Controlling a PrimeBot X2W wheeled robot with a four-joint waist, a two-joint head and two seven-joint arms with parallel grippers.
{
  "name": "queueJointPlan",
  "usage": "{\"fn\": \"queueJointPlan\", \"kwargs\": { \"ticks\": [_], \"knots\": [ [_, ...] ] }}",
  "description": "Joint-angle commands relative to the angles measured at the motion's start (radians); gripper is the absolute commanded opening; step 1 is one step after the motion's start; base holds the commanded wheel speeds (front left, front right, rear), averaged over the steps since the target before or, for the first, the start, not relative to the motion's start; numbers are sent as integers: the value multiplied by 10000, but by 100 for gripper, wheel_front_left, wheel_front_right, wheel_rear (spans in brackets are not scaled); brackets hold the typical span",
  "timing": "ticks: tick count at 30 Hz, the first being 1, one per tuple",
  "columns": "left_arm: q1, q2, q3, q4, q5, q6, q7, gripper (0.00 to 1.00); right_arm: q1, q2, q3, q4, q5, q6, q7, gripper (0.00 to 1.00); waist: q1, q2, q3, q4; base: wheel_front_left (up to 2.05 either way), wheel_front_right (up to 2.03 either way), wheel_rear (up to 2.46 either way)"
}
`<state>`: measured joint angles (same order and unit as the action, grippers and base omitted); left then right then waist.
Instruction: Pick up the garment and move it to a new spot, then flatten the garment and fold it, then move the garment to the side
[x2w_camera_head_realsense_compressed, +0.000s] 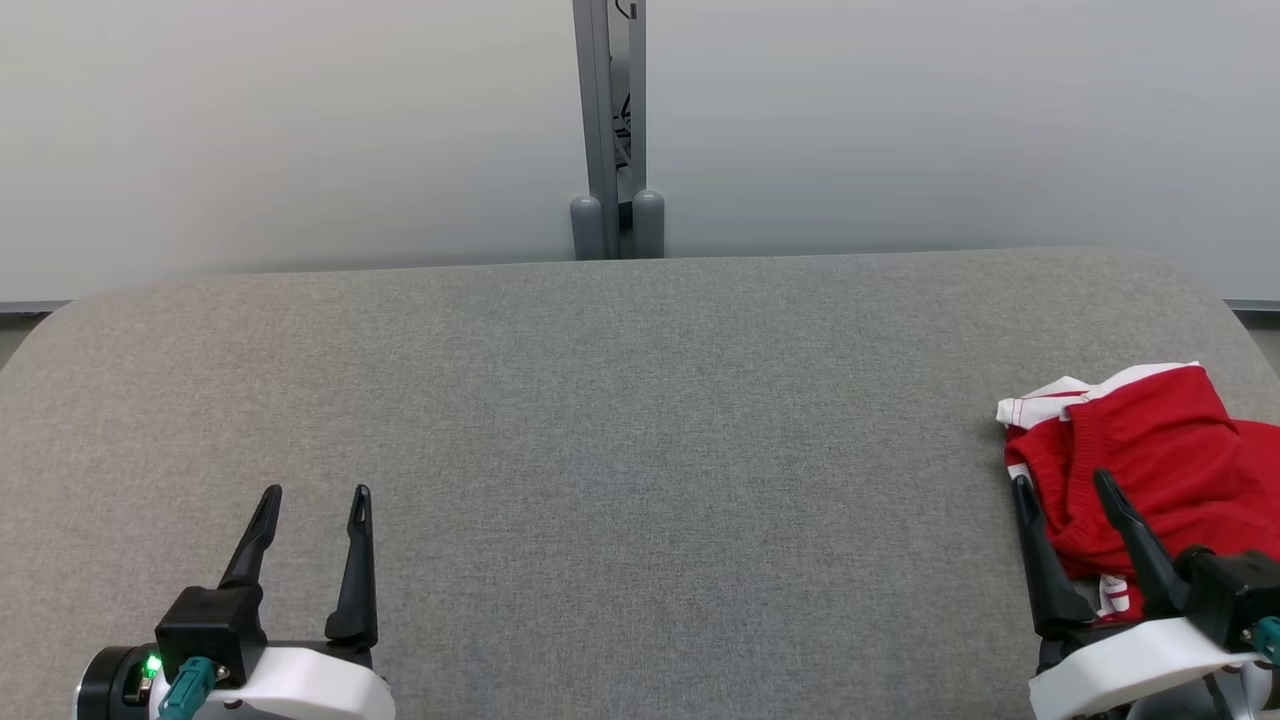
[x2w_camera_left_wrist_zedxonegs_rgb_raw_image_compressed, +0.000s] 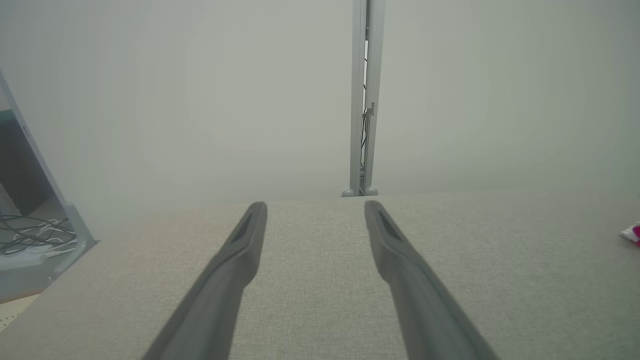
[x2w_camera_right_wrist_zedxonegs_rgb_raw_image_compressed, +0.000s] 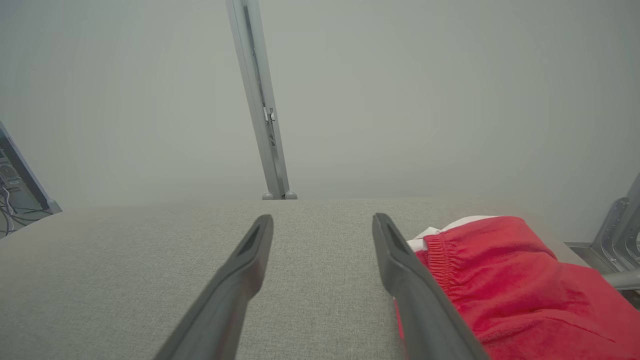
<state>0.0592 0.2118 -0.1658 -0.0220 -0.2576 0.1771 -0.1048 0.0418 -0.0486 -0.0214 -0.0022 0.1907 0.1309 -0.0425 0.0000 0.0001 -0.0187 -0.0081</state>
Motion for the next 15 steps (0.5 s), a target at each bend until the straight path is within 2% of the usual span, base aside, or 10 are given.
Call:
{"fn": "queueJointPlan", "kwargs": {
  "ticks": [1, 15],
  "knots": [
    [1, 76, 17, 24, -72, 23, 7, 100, 46, -48, 10, -29, 72, -2, 14, 100, 0, -1, 7, 6, 0, 0, 0],
    [-60, 172, -21, 178, -153, 81, -29, 100, 70, -48, 51, -89, 130, -2, 0, 100, 0, -1, 13, -3, 0, 0, 0]
  ]
}}
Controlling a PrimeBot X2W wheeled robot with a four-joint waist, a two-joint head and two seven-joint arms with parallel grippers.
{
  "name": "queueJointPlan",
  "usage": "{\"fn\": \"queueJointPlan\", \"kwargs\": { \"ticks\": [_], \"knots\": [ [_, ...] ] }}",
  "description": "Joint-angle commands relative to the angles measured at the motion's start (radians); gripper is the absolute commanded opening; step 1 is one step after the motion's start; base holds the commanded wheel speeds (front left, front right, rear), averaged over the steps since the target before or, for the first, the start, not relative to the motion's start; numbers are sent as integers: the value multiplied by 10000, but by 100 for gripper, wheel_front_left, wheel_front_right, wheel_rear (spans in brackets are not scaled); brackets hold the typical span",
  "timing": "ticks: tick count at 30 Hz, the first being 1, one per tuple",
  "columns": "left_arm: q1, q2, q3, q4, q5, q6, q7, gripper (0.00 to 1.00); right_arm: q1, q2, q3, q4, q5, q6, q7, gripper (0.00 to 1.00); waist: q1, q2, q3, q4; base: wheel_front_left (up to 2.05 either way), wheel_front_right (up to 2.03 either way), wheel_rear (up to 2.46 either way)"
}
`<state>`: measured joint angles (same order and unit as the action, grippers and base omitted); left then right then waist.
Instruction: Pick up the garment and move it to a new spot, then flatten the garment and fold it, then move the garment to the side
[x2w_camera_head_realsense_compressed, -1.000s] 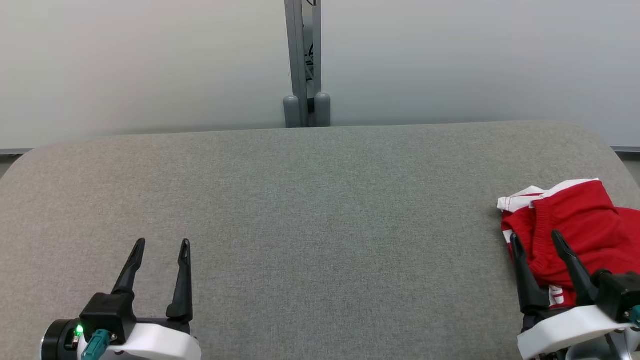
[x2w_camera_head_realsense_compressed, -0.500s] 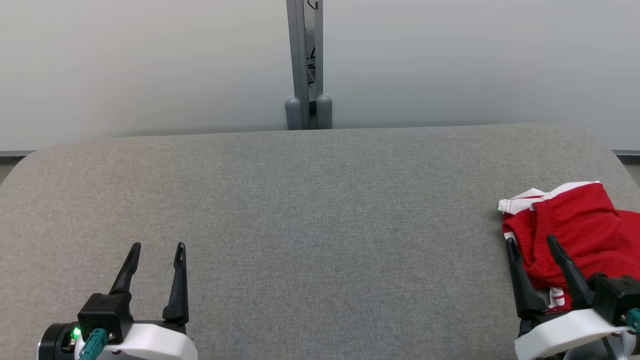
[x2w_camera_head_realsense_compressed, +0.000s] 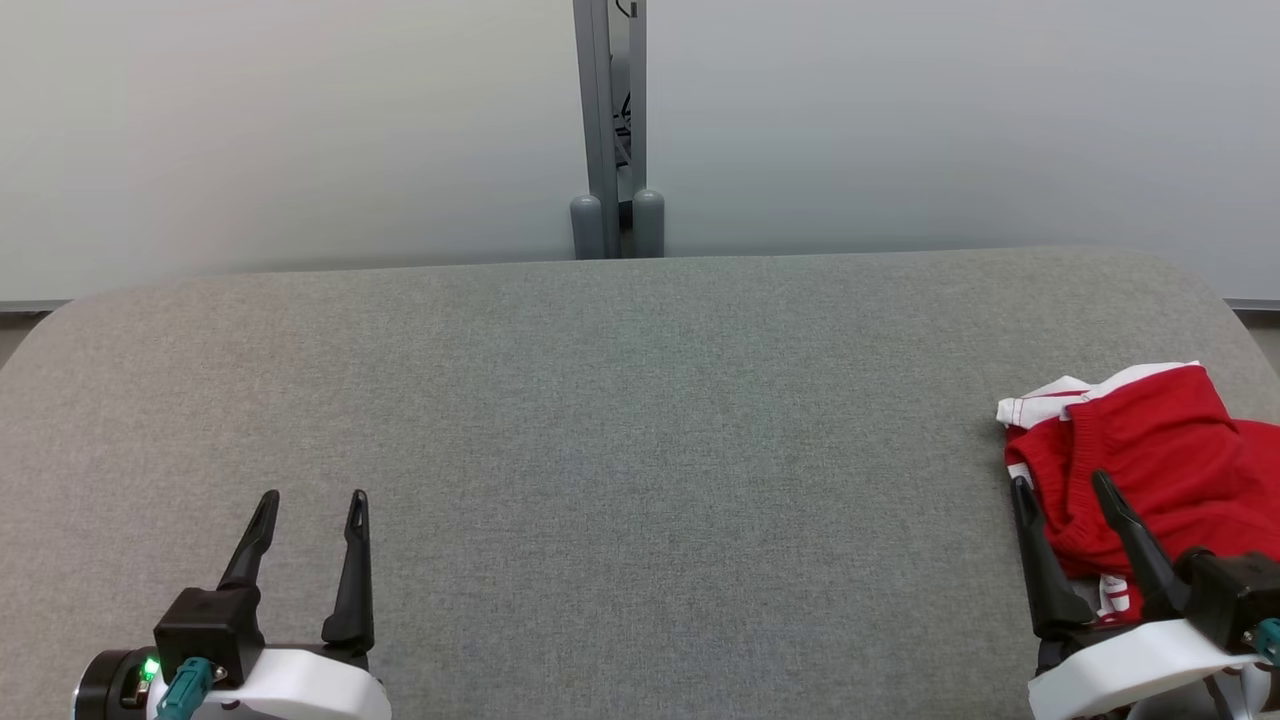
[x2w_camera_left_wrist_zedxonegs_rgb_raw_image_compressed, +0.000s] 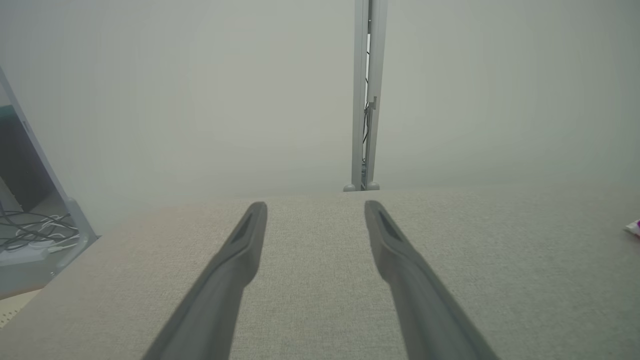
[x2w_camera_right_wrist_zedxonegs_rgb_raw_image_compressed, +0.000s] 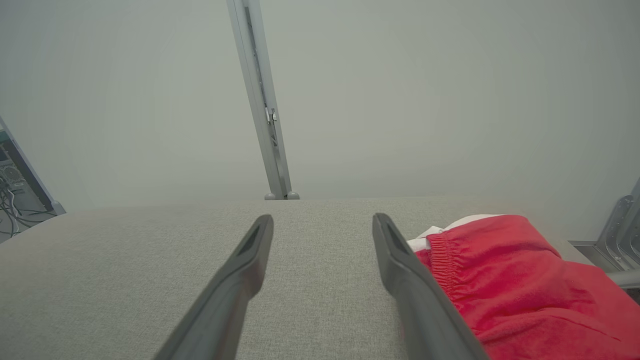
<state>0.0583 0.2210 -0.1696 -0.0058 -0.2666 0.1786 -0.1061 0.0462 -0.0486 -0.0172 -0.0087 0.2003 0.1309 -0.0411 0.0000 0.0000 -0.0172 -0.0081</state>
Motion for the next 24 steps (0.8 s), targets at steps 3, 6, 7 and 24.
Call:
{"fn": "queueJointPlan", "kwargs": {
  "ticks": [3, 6, 7, 24],
  "knots": [
    [-109, 78, 27, 22, -92, 40, -71, 100, 16, -48, 6, -28, 83, -2, -61, 100, 0, 0, 1, -13, 0, 0, 0],
    [-172, 69, 25, -33, -136, -7, -193, 100, -23, -48, 37, -38, 120, -2, -158, 100, 0, 0, 26, -24, 0, 0, 0],
    [-182, 57, 17, -41, -158, -18, -246, 100, -38, -48, 42, -35, 145, -2, -178, 100, 0, 0, 35, -24, 0, 0, 0],
    [-533, -385, -92, 765, -2535, -501, -404, 0, -879, -37, -763, 1227, 2269, 0, 815, 0, 0, 0, 66, -12, 0, 0, 0]
  ]
}}
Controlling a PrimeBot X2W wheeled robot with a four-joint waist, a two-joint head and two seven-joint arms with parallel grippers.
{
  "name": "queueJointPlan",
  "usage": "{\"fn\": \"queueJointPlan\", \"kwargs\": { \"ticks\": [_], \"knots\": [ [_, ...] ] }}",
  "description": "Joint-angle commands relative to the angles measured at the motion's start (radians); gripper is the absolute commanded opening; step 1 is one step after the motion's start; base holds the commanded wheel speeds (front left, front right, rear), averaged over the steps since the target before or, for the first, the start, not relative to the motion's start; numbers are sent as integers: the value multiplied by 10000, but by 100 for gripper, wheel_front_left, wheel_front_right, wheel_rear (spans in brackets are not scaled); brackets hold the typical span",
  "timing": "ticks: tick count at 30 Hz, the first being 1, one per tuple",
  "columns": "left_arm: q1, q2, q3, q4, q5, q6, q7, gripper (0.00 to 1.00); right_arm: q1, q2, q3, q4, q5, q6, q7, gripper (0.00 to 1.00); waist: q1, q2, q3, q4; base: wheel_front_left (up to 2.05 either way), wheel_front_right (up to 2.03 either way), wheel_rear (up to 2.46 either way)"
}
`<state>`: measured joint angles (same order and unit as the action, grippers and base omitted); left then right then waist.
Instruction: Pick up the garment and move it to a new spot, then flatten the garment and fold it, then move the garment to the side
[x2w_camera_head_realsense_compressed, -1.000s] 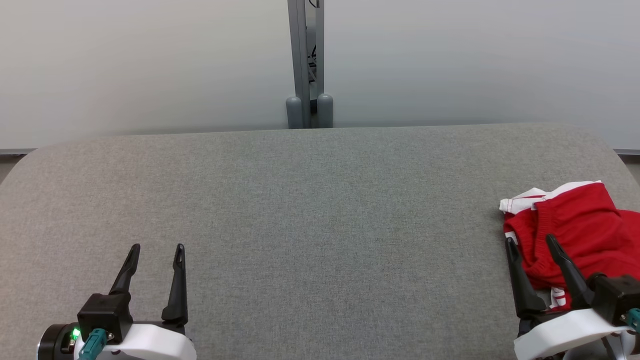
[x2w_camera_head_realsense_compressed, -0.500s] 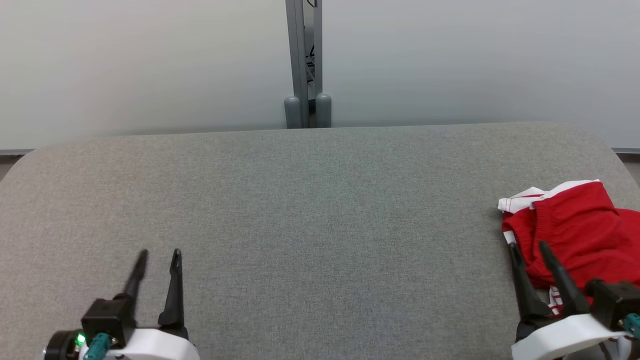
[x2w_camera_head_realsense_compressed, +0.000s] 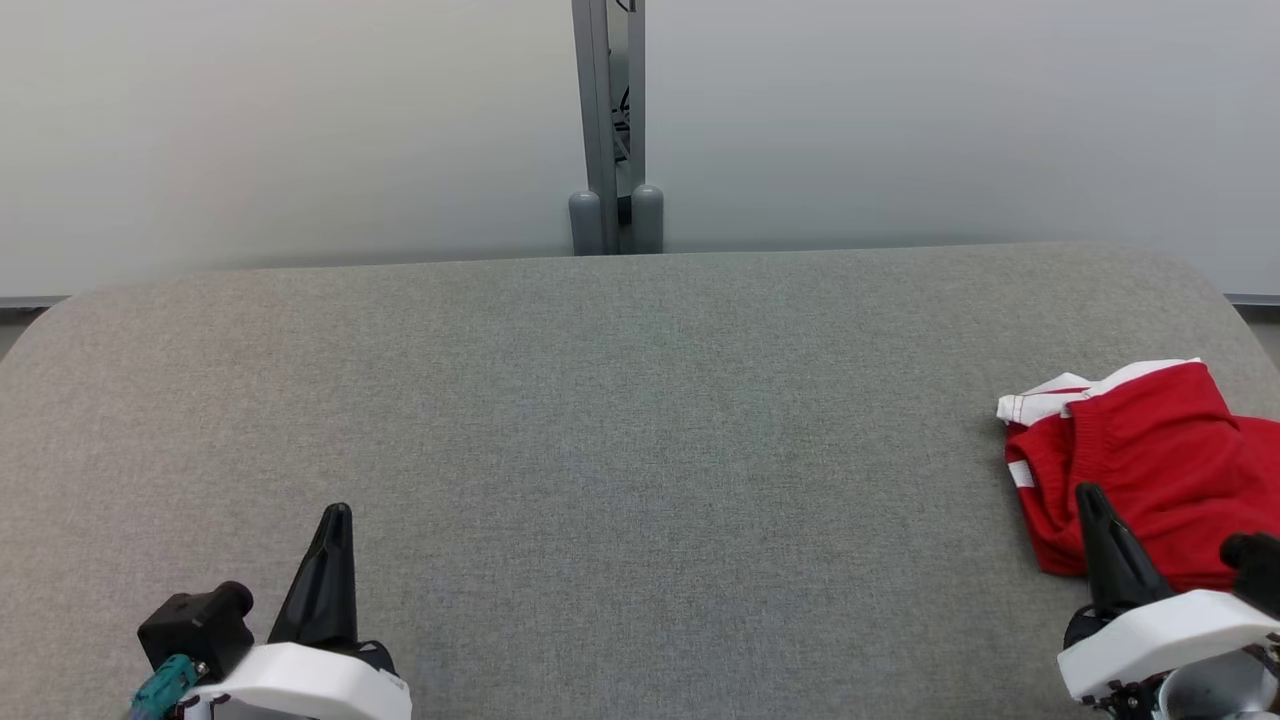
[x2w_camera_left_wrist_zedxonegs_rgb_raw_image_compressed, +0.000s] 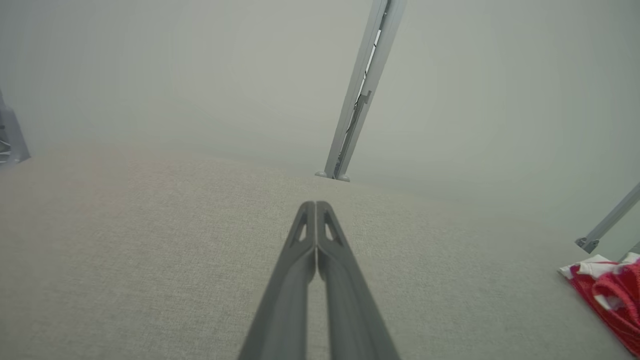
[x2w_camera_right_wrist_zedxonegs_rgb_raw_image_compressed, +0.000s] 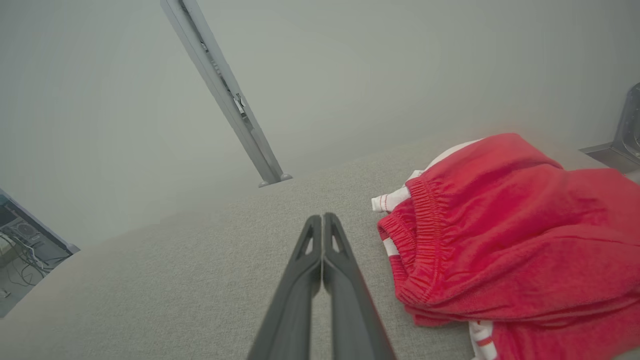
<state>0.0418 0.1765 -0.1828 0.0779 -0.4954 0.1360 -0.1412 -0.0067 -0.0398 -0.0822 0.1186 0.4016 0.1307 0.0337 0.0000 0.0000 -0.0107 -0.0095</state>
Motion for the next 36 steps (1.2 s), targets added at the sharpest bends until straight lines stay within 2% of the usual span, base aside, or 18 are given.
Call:
{"fn": "queueJointPlan", "kwargs": {
  "ticks": [1, 36],
  "knots": [
    [-424, 40, 33, -3, -425, -120, -72, 0, -418, -135, -165, 30, 412, 2, 131, 0, 0, 0, 2, 3, 0, 0, 0],
    [-1916, -527, -62, 1584, -5545, -1293, -591, 0, -2356, -524, -1515, 2253, 5225, 2, 1891, 0, 0, 0, 78, 39, 0, 0, 0]
  ]
}}
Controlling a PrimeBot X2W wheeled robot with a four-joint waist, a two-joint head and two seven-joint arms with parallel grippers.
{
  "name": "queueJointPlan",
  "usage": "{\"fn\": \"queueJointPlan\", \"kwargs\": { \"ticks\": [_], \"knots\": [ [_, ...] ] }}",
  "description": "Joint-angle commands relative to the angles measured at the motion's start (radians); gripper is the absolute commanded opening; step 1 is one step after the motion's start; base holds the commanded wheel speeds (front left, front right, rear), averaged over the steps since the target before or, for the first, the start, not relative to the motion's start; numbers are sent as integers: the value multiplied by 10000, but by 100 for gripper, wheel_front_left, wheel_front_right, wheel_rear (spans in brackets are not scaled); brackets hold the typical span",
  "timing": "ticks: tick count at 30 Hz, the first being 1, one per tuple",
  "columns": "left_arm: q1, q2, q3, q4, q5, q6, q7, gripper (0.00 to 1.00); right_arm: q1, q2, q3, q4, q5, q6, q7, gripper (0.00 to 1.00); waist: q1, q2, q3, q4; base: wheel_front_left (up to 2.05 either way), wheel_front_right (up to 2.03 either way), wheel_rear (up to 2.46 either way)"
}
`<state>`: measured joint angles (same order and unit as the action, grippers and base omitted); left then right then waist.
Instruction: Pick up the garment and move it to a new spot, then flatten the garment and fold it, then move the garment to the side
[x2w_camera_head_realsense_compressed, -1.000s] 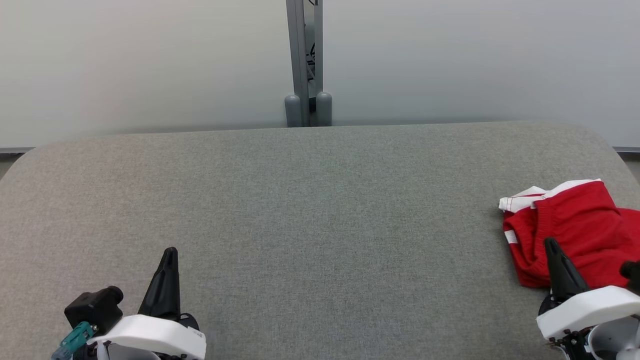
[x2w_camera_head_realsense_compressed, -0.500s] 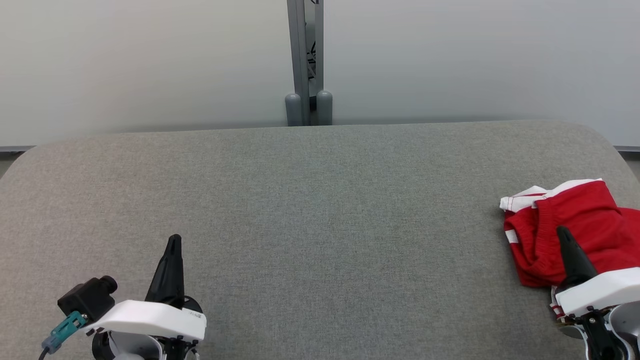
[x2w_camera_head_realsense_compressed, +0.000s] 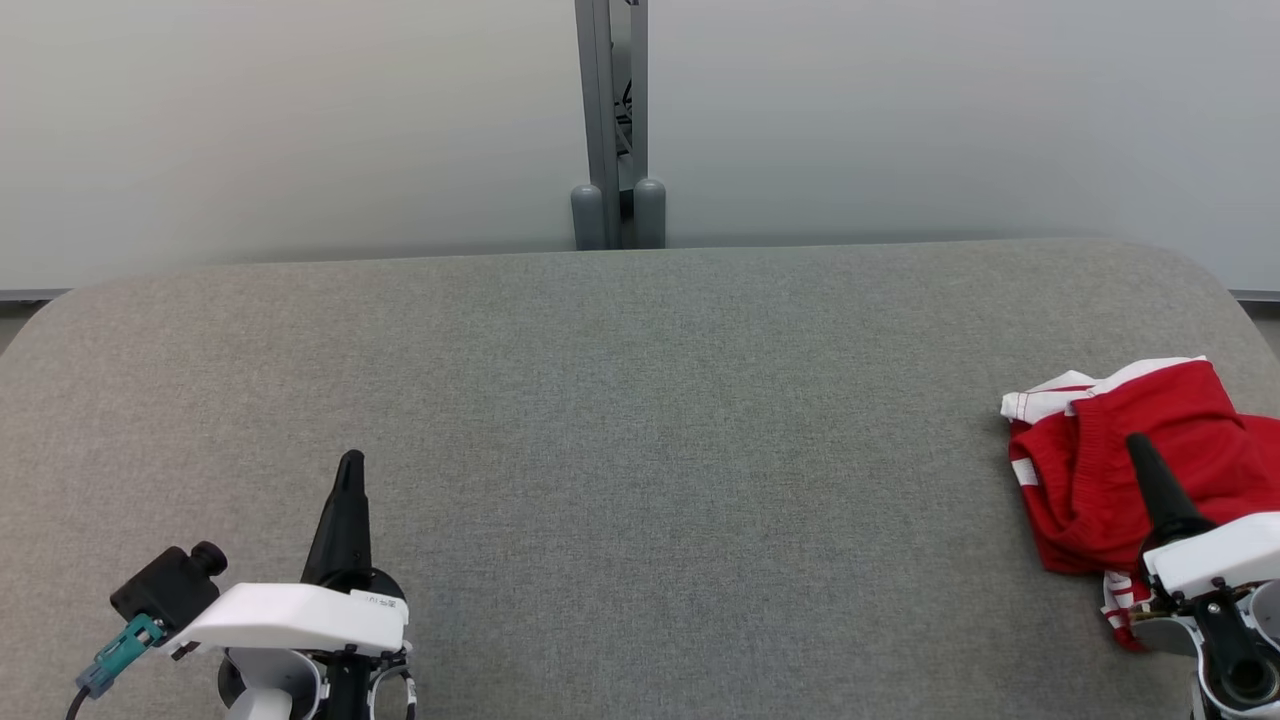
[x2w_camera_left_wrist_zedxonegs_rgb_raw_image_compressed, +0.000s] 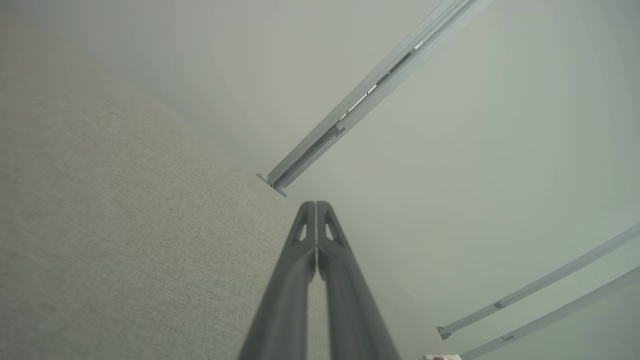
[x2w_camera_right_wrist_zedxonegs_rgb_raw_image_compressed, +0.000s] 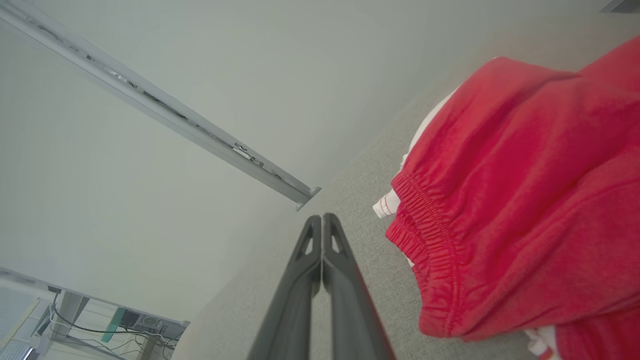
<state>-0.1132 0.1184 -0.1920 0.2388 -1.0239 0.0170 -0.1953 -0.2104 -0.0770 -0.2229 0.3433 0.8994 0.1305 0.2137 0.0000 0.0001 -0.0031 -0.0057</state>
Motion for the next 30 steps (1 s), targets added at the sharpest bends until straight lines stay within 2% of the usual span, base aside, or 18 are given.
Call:
{"fn": "queueJointPlan", "kwargs": {
  "ticks": [1, 30],
  "knots": [
    [-405, 40, 29, 6, -368, -122, -65, 0, -357, -162, -135, 60, 358, 4, 128, 0, 0, -1, 4, 2, 0, 0, 0],
    [-1187, -284, -12, 825, -3220, -757, -347, 0, -1420, -427, -770, 1322, 3149, 5, 1065, 0, 0, -1, 64, 29, 0, 0, 0]
  ]
}}
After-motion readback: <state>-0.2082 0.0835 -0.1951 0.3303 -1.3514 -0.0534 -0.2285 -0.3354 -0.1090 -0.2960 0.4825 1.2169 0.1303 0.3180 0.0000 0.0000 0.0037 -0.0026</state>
